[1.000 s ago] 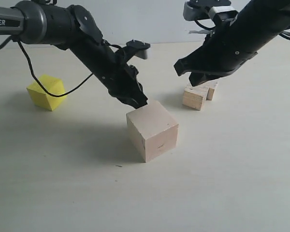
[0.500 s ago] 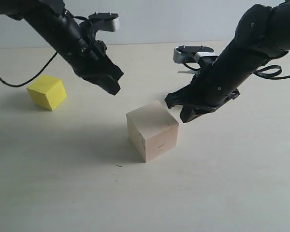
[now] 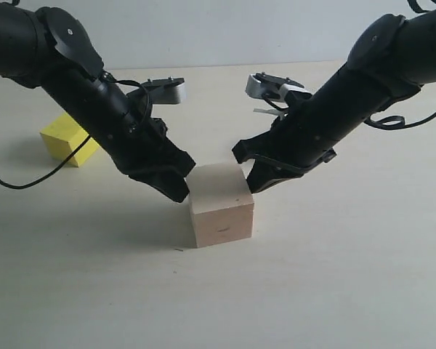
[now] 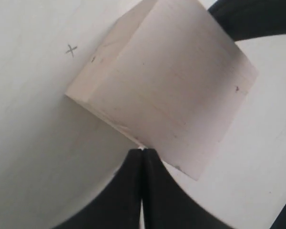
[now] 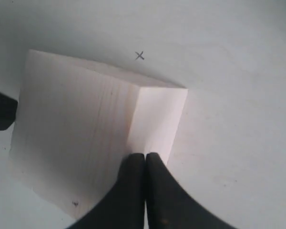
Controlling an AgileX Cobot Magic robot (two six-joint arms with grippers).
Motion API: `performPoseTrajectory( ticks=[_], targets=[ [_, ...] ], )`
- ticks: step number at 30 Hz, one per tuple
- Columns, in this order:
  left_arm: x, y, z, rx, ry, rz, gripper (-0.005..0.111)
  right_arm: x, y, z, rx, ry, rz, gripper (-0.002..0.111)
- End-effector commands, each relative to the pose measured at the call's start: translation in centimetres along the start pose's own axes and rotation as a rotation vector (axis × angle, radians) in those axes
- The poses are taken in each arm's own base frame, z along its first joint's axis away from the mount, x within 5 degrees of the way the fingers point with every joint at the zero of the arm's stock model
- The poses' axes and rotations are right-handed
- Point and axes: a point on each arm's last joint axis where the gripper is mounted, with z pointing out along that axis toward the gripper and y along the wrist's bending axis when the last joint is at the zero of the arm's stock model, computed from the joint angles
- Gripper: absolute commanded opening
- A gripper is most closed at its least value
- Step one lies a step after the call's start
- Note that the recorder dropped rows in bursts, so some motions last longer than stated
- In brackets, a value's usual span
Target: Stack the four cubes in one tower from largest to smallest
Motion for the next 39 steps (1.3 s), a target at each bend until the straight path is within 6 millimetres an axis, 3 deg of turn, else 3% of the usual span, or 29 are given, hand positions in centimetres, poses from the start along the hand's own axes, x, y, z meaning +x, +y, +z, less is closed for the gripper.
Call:
performPoseTrajectory(
  ticks=[1, 11, 23, 34, 39],
  targets=[
    [-0.7, -1.0, 0.0, 0.025, -0.065, 0.004, 0.0, 0.2, 0.3, 0.0, -0.028, 0.015, -0.003, 0.0],
    [-1.2, -0.7, 0.0, -0.007, -0.123, -0.006, 0.0, 0.2, 0.5, 0.1, -0.063, 0.021, 0.002, 0.0],
    [-1.5, -0.4, -0.1, -0.033, -0.155, -0.01, 0.0, -0.2, -0.4, 2.9, -0.135, 0.004, 0.024, 0.0],
    [-1.5, -0.3, -0.1, -0.045, -0.163, -0.006, 0.0, -0.7, -0.4, 2.9, -0.148, -0.059, 0.013, 0.0],
    [-1.5, -0.3, -0.1, -0.044, -0.162, -0.011, 0.0, -2.1, -0.2, 2.3, -0.133, -0.106, -0.015, 0.0]
  ],
)
